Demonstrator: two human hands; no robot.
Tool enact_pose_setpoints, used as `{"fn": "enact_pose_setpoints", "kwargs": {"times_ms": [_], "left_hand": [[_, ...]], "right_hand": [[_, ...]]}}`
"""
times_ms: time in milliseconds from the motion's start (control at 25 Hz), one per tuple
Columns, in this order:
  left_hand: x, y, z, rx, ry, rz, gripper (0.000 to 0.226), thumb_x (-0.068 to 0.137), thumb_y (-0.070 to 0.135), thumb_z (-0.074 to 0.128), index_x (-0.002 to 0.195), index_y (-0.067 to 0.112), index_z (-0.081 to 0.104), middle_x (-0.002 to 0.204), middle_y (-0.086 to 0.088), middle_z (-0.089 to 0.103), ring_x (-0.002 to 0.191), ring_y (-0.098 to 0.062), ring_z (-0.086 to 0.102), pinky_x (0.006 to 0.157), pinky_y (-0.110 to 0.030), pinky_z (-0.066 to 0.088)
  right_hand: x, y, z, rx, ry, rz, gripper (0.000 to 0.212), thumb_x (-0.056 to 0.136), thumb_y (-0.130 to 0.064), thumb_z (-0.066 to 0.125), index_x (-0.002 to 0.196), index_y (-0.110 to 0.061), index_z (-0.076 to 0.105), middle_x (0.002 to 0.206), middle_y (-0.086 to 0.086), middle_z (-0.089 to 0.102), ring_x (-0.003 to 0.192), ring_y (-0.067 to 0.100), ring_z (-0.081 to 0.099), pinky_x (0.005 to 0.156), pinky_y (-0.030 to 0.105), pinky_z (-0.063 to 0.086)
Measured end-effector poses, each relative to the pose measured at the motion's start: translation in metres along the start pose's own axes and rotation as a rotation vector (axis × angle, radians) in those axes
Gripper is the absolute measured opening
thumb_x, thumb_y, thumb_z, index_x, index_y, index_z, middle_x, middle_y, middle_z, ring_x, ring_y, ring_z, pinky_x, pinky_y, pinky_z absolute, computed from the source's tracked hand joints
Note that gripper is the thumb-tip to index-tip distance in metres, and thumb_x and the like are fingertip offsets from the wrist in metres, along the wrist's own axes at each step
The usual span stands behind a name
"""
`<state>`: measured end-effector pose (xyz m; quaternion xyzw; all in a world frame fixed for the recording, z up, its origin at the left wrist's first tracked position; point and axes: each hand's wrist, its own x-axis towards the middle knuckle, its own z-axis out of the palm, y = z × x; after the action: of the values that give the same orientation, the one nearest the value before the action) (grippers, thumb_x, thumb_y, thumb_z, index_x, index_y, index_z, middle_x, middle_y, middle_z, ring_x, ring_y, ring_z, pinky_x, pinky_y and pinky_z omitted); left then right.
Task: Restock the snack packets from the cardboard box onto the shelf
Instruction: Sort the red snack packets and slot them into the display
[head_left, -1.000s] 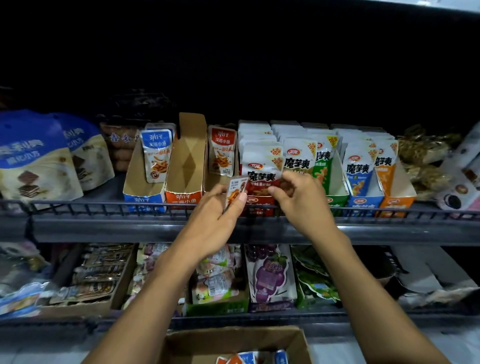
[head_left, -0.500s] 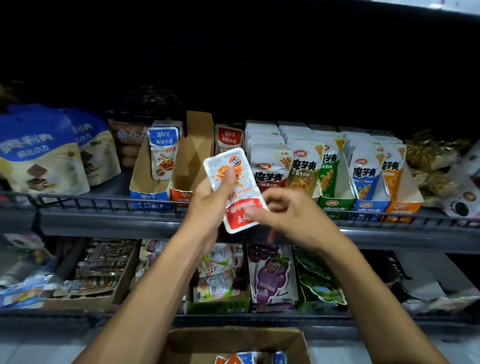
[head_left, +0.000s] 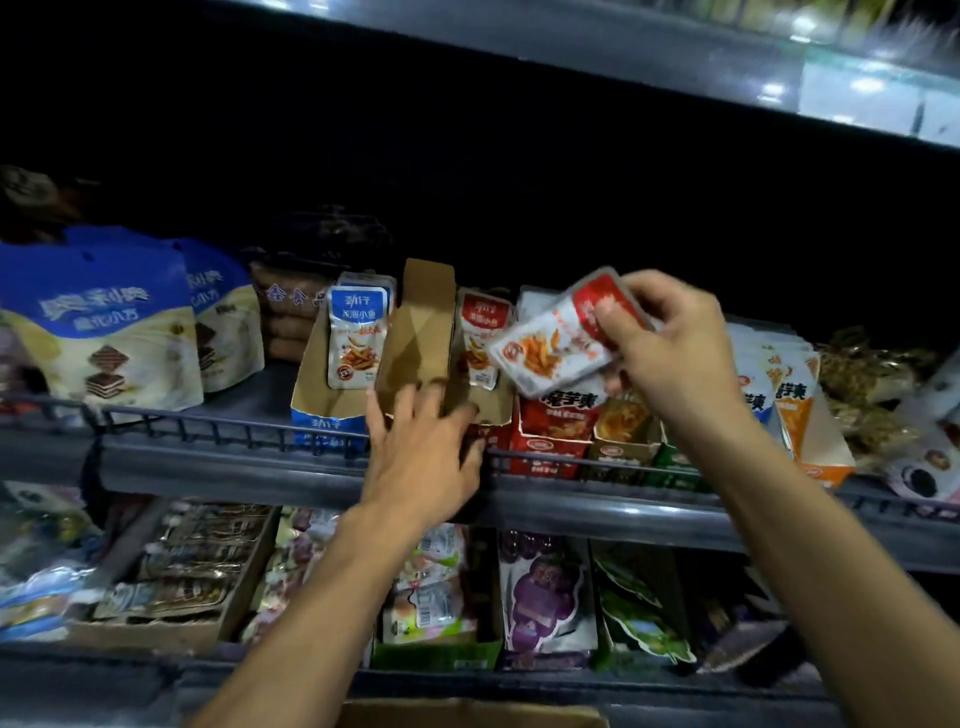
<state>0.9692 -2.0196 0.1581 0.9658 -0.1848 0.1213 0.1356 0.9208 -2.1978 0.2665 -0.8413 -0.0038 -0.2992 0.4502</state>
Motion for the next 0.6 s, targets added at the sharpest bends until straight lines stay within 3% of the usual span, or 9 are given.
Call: {"fn": "enact_pose_setpoints", "kwargs": {"times_ms": [80, 240, 320, 440, 600], "left_hand": [[-0.002, -0.007, 0.004, -0.025, -0.047, 0.004, 0.040, 0.100, 0.050, 0.035, 0.134, 0.037, 0.050, 0.145, 0.000, 0.045, 0.139, -0.024, 0.031, 0.117, -0.060, -0.005], [-0.004, -0.008, -0.003, -0.070, 0.004, 0.004, 0.030, 0.100, 0.042, 0.039, 0.120, 0.036, 0.059, 0.125, 0.005, 0.058, 0.126, -0.021, 0.047, 0.118, -0.058, -0.003], [-0.004, -0.008, -0.007, -0.109, -0.012, 0.012, 0.027, 0.100, 0.040, 0.042, 0.118, 0.035, 0.061, 0.117, 0.006, 0.061, 0.118, -0.018, 0.054, 0.119, -0.055, 0.002], [-0.001, -0.014, -0.011, -0.144, -0.029, 0.021, 0.024, 0.101, 0.040, 0.044, 0.114, 0.034, 0.063, 0.110, 0.008, 0.063, 0.110, -0.015, 0.058, 0.121, -0.052, 0.003], [-0.001, -0.017, -0.012, -0.141, 0.009, 0.057, 0.020, 0.097, 0.038, 0.054, 0.111, 0.034, 0.067, 0.111, 0.008, 0.064, 0.110, -0.014, 0.057, 0.121, -0.050, 0.007]], "right_hand": [[0.042, -0.006, 0.014, -0.185, -0.011, -0.146, 0.016, 0.096, -0.014, 0.057, 0.111, -0.015, 0.062, 0.098, 0.006, 0.068, 0.072, 0.014, 0.068, 0.053, 0.020, 0.053], [0.110, -0.011, 0.060, -0.298, -0.174, -0.058, 0.033, 0.097, -0.018, 0.054, 0.128, -0.007, 0.055, 0.121, 0.010, 0.060, 0.099, 0.027, 0.062, 0.083, 0.041, 0.056], [0.127, -0.007, 0.080, -0.579, -0.293, -0.088, 0.031, 0.099, -0.022, 0.051, 0.127, -0.011, 0.057, 0.118, 0.013, 0.063, 0.101, 0.028, 0.061, 0.090, 0.043, 0.052], [0.142, 0.016, 0.105, -0.859, -0.391, -0.162, 0.027, 0.098, -0.020, 0.050, 0.124, -0.016, 0.056, 0.114, 0.008, 0.060, 0.099, 0.023, 0.058, 0.084, 0.034, 0.047], [0.150, 0.047, 0.132, -0.951, -0.387, -0.145, 0.023, 0.093, -0.023, 0.054, 0.116, -0.024, 0.052, 0.106, 0.002, 0.056, 0.080, 0.014, 0.052, 0.065, 0.025, 0.039]]}}
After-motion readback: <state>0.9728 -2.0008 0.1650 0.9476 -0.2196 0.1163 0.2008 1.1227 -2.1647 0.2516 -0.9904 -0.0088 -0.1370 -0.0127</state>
